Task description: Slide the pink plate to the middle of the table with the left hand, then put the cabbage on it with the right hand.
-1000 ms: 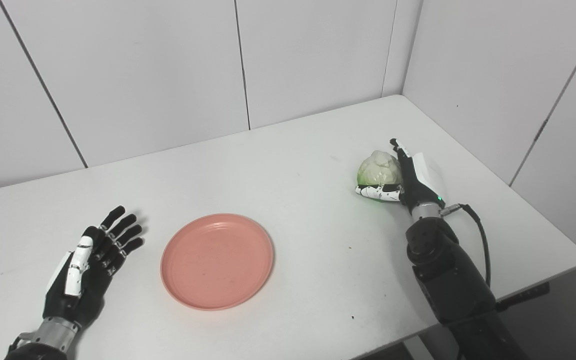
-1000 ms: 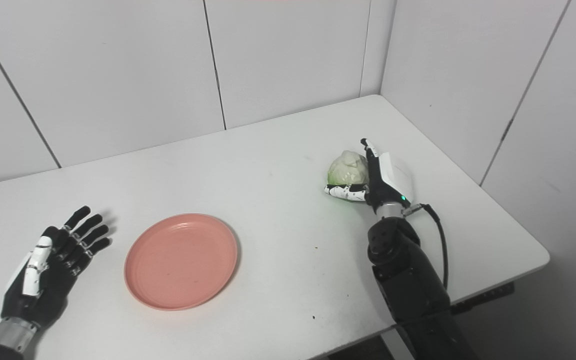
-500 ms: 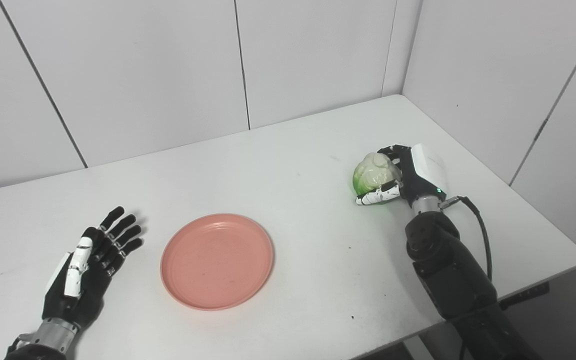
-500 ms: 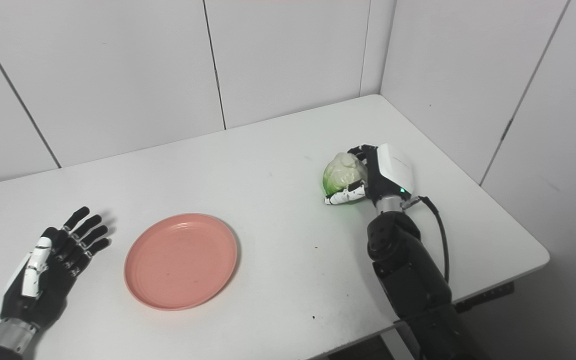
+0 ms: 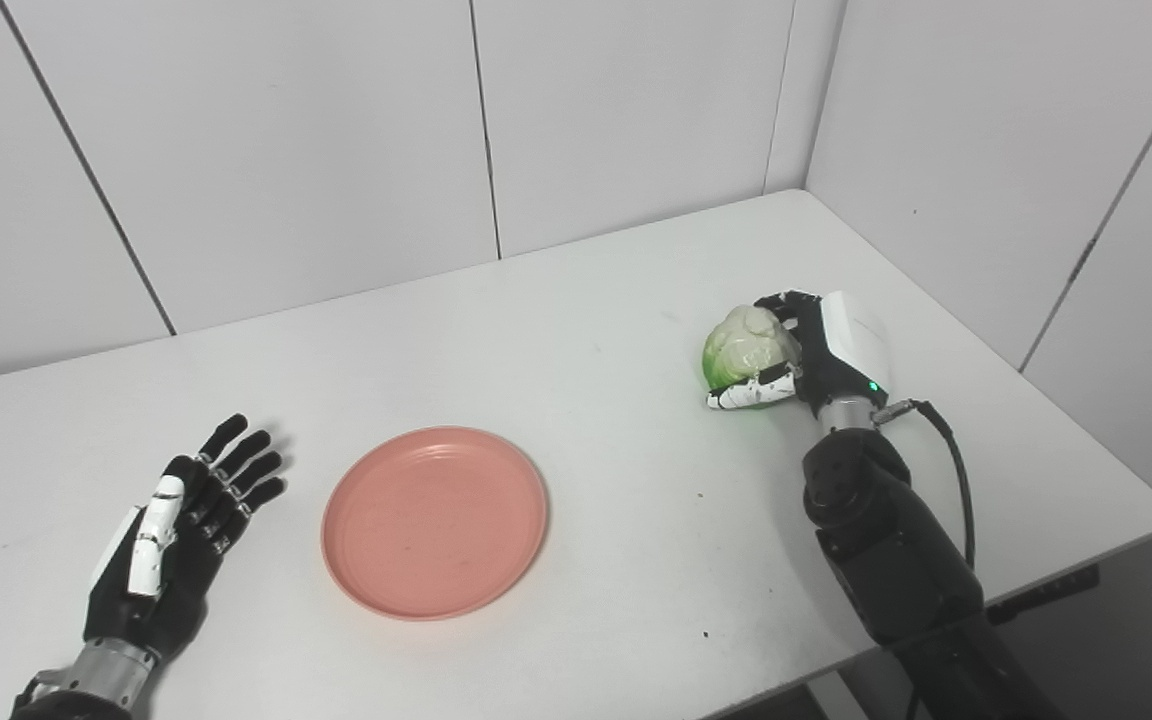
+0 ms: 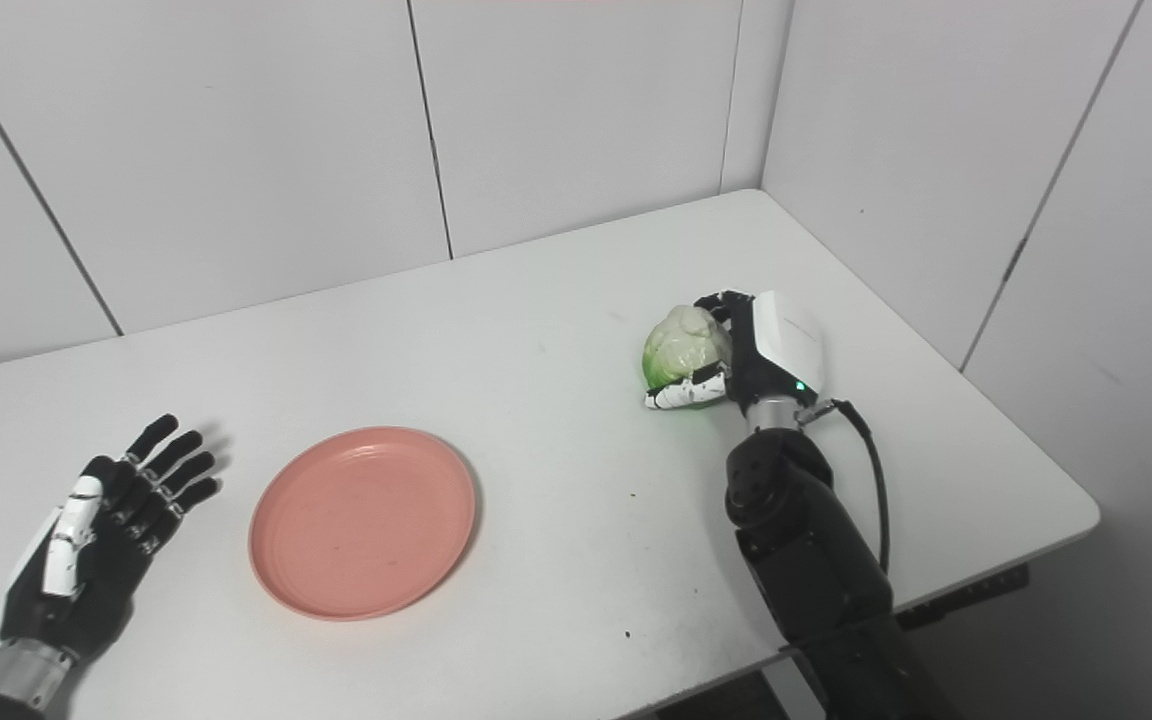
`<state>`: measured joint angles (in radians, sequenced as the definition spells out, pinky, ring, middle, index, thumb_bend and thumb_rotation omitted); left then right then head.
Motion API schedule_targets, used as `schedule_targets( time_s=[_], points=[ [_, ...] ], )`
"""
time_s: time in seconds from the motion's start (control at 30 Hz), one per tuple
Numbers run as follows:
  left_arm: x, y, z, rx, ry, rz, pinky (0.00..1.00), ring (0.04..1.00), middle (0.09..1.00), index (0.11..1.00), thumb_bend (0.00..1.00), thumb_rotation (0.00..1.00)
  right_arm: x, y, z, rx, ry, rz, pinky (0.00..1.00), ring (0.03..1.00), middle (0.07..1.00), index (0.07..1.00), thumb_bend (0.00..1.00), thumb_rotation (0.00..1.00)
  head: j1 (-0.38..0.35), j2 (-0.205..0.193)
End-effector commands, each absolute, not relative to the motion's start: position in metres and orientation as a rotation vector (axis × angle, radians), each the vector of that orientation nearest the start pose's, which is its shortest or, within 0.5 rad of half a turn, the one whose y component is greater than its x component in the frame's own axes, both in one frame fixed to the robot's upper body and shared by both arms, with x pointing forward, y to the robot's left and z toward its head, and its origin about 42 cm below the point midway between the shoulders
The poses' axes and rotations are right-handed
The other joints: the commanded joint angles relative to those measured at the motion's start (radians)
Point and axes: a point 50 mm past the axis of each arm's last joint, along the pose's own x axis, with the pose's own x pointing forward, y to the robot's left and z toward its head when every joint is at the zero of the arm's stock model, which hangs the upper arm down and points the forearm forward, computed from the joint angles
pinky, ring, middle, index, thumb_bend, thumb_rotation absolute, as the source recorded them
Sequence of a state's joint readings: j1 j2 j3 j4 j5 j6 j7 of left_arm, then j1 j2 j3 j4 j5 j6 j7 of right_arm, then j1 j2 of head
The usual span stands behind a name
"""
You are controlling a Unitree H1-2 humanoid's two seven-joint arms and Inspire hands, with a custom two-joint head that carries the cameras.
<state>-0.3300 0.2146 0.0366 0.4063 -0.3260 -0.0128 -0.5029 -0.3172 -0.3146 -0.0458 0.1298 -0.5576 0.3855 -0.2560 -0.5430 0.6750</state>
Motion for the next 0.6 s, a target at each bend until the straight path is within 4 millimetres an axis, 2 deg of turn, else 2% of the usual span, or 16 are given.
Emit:
schedule_targets(
  time_s=[0.0, 0.17, 0.37, 0.57],
  points=[
    [0.369, 0.263, 0.08, -0.155, 0.14, -0.444, 0.88, 0.898, 0.907, 0.898, 0.46, 0.99, 0.383, -0.333, 0.208, -0.841, -0.053, -0.536, 0.3, 0.374, 0.432, 0.525, 0.52, 0.0, 0.01, -0.001],
    [0.367, 0.257, 0.08, -0.159, 0.135, -0.447, 0.89, 0.901, 0.911, 0.903, 0.46, 0.99, 0.38, -0.319, 0.225, -0.835, -0.143, -0.515, 0.27, 0.349, 0.422, 0.535, 0.52, 0.0, 0.029, -0.001],
    [0.366, 0.248, 0.082, -0.151, 0.131, -0.444, 0.89, 0.902, 0.911, 0.902, 0.47, 0.98, 0.376, -0.295, 0.249, -0.822, -0.203, -0.456, 0.35, 0.424, 0.454, 0.51, 0.53, 0.0, 0.068, -0.001],
    [0.36, 0.236, 0.086, -0.15, 0.13, -0.418, 0.89, 0.9, 0.909, 0.899, 0.47, 0.97, 0.374, -0.262, 0.263, -0.801, -0.273, -0.35, 0.37, 0.43, 0.458, 0.517, 0.53, 0.0, 0.14, 0.0]
  ],
)
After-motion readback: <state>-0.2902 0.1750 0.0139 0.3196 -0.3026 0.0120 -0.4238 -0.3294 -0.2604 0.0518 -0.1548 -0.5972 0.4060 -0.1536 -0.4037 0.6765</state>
